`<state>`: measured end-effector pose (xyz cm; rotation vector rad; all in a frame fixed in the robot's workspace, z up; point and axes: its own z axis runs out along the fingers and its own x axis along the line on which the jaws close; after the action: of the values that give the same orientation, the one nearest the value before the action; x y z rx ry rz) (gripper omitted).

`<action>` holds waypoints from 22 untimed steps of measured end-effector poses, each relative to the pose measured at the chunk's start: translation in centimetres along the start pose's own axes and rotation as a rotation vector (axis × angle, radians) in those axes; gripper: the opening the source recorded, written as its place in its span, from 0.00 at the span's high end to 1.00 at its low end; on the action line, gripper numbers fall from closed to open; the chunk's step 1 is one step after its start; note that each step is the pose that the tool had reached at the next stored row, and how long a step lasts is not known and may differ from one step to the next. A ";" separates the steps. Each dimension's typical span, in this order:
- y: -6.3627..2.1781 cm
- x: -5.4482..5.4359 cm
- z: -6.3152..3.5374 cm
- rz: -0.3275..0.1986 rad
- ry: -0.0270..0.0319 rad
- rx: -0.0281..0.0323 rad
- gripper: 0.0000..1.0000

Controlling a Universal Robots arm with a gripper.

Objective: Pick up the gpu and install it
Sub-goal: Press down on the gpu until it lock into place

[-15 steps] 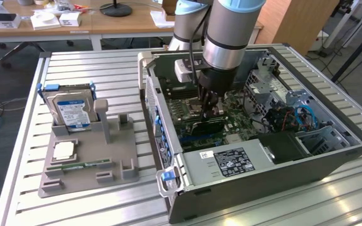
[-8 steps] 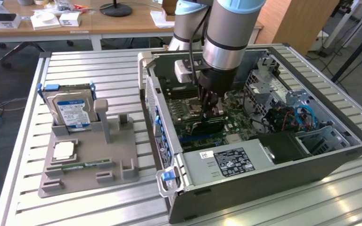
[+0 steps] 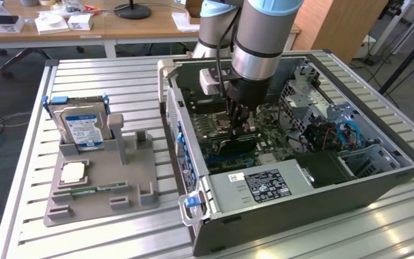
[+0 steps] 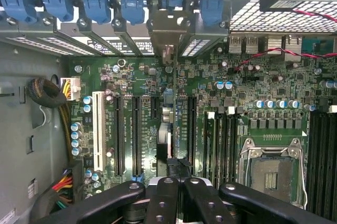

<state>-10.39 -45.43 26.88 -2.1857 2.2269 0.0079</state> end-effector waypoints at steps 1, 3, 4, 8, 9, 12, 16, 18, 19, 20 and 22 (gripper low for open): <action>0.00 0.0 0.00 0.000 0.0001 0.0000 0.90; 0.00 0.0 0.01 0.000 0.0000 0.0000 0.90; 0.00 0.0 0.01 0.000 0.0000 0.0000 0.90; 0.01 0.0 0.06 0.000 0.0000 0.0000 0.90; 0.00 0.0 0.06 0.000 -0.0001 0.0000 0.90; 0.00 0.0 0.06 0.000 0.0000 0.0000 0.90; 0.00 0.0 0.08 0.000 -0.0001 0.0000 0.90; 0.01 0.0 0.09 0.000 -0.0001 0.0000 0.90; 0.00 0.0 0.09 0.000 -0.0002 0.0000 0.90; 0.00 0.0 0.09 0.000 -0.0002 0.0000 0.90; 0.01 0.0 0.10 0.000 -0.0005 0.0000 0.90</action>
<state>-10.39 -45.39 26.78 -2.1855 2.2267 0.0084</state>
